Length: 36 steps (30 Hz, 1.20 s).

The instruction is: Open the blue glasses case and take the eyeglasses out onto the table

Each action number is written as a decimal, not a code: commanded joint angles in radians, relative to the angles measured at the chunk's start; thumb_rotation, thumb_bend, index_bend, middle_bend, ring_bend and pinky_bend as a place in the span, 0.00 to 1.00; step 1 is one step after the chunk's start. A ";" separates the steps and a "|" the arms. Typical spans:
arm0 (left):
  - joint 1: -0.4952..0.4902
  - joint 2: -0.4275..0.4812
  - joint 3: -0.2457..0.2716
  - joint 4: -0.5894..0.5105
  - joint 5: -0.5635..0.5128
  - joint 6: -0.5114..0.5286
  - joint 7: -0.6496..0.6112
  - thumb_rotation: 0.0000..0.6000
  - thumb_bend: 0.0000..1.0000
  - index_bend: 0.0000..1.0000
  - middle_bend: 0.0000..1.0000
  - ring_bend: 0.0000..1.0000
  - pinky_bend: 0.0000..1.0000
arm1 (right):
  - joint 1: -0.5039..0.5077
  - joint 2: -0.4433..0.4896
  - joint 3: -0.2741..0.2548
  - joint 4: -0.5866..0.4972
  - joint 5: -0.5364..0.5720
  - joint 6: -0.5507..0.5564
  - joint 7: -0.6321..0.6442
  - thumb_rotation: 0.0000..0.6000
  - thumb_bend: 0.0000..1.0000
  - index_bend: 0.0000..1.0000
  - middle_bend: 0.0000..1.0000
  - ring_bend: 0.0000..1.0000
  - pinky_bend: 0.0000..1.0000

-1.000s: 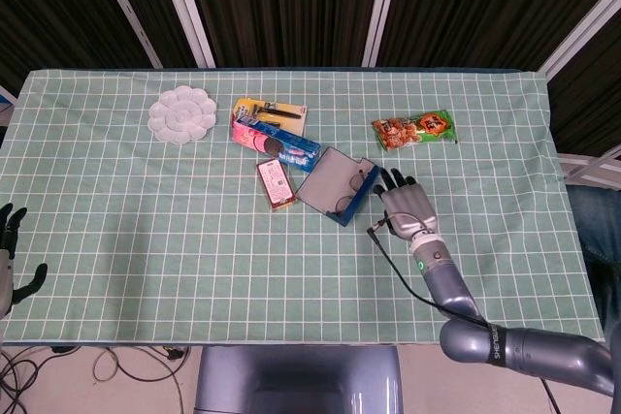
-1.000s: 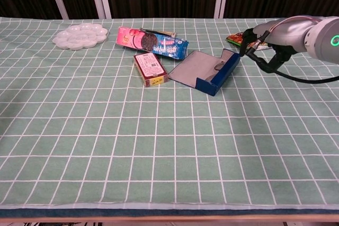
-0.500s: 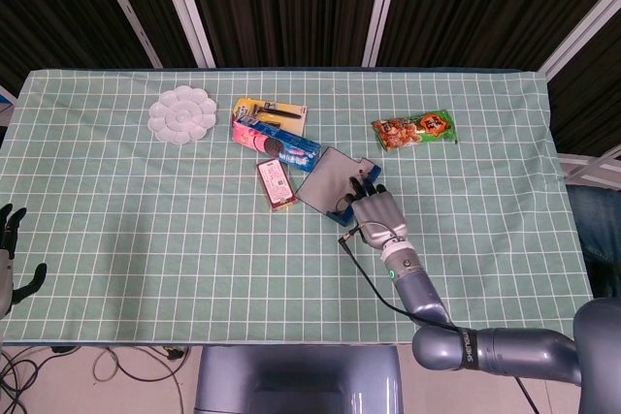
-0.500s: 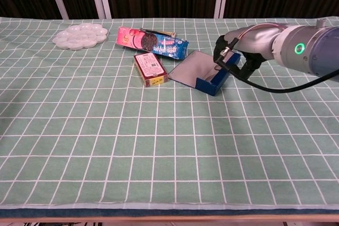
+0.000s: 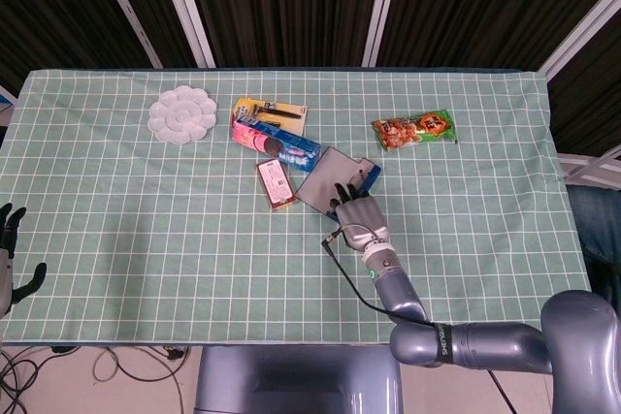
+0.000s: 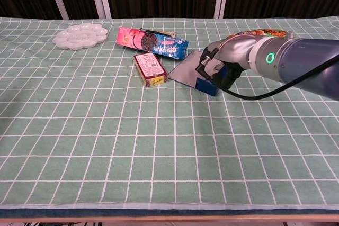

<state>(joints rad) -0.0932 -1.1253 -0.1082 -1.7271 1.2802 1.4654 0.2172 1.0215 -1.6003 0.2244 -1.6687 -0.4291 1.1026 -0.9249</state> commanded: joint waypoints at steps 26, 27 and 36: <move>0.001 -0.001 -0.003 0.001 -0.004 0.005 0.003 1.00 0.33 0.05 0.00 0.00 0.00 | -0.010 0.004 -0.066 0.013 -0.026 0.006 0.027 1.00 0.75 0.30 0.00 0.00 0.20; 0.001 -0.001 -0.003 0.001 -0.004 0.005 0.003 1.00 0.33 0.05 0.00 0.00 0.00 | -0.011 0.006 -0.068 0.011 -0.029 0.008 0.029 1.00 0.75 0.30 0.00 0.00 0.20; 0.001 -0.003 -0.003 0.002 -0.003 0.008 0.005 1.00 0.33 0.05 0.00 0.00 0.00 | -0.025 0.024 -0.080 -0.003 -0.037 0.018 0.039 1.00 0.76 0.32 0.00 0.00 0.20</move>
<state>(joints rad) -0.0917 -1.1285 -0.1114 -1.7248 1.2770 1.4734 0.2228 0.9972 -1.5770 0.1450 -1.6715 -0.4654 1.1207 -0.8870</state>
